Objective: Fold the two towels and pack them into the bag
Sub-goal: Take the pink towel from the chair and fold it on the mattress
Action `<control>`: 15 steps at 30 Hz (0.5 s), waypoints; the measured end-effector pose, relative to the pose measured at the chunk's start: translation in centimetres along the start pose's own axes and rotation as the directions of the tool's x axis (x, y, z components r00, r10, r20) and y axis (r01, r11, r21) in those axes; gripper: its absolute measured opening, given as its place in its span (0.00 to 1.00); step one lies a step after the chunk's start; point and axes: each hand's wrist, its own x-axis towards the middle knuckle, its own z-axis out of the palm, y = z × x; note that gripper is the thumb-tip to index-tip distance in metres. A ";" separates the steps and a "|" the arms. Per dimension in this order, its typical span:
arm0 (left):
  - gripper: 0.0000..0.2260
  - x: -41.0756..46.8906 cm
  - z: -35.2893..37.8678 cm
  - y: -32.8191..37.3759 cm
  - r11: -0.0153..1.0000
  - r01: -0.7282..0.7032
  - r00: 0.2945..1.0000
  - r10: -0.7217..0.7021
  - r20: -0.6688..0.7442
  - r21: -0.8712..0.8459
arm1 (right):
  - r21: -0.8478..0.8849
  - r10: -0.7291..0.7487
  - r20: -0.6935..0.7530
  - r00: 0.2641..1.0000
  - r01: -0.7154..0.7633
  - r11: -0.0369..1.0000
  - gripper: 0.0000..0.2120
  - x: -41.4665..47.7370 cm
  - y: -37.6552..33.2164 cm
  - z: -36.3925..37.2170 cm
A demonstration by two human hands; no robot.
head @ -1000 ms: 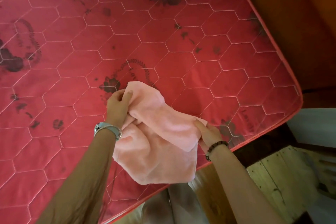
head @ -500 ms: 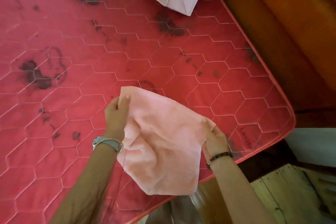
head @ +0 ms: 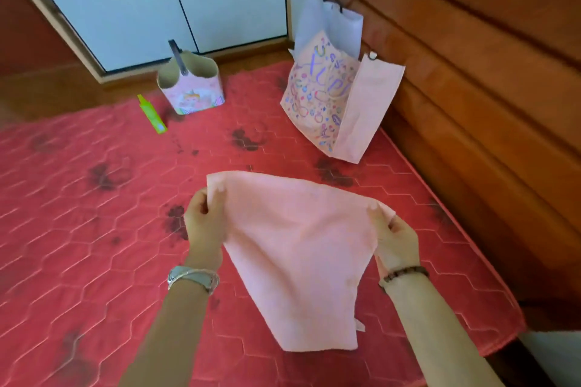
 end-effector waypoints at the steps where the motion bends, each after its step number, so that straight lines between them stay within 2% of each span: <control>1: 0.16 0.3 -0.8 1.6 1.000 -0.029 0.999 0.029 -0.015 -0.009 | 0.018 -0.035 0.011 0.999 0.035 0.999 0.05 -0.2 -1.9 0.7; 2: 0.16 0.6 -1.5 3.2 0.998 -0.060 0.998 0.059 -0.027 -0.020 | 0.027 -0.064 0.021 0.998 0.064 0.998 0.07 -0.4 -3.7 1.4; 5: 0.15 1.4 -3.3 7.7 0.987 -0.139 0.989 0.134 -0.061 -0.086 | 0.014 -0.179 0.042 0.983 0.178 0.984 0.23 -0.3 -8.8 3.4; 6: 0.15 1.7 -3.8 9.0 0.980 -0.165 0.985 0.158 -0.076 -0.108 | 0.009 -0.213 0.038 0.976 0.213 0.977 0.24 0.0 -10.2 4.2; 10: 0.16 2.8 -5.4 13.8 0.955 -0.244 0.967 0.227 -0.113 -0.166 | -0.019 -0.299 0.060 0.952 0.300 0.954 0.09 0.1 -17.3 7.5; 15: 0.16 4.5 -6.9 20.6 0.917 -0.322 0.941 0.283 -0.183 -0.236 | -0.012 -0.376 0.086 0.922 0.379 0.925 0.13 0.7 -24.7 11.4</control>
